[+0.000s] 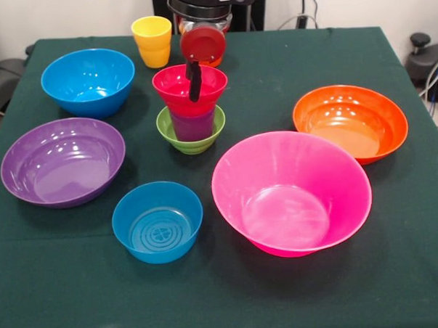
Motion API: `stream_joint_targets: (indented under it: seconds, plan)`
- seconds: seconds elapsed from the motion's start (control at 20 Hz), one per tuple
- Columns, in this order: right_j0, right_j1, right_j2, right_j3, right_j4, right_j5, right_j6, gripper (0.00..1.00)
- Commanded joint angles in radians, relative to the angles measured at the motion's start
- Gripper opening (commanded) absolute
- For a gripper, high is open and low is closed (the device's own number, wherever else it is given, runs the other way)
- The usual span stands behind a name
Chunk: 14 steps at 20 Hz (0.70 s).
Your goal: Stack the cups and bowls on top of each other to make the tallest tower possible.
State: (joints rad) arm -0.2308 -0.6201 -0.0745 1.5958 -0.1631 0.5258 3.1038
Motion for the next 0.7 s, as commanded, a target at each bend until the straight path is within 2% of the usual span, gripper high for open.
stream_joint_targets:
  seconds: [0.05,0.6,0.7]
  plan:
    - [-0.004,0.02,0.104,0.0,-0.071,0.017,-0.177,1.0]
    - [-0.015,-0.02,0.125,0.036,-0.063,-0.009,-0.172,1.0]
    - [-0.014,-0.036,0.128,0.042,-0.061,0.012,-0.177,1.0]
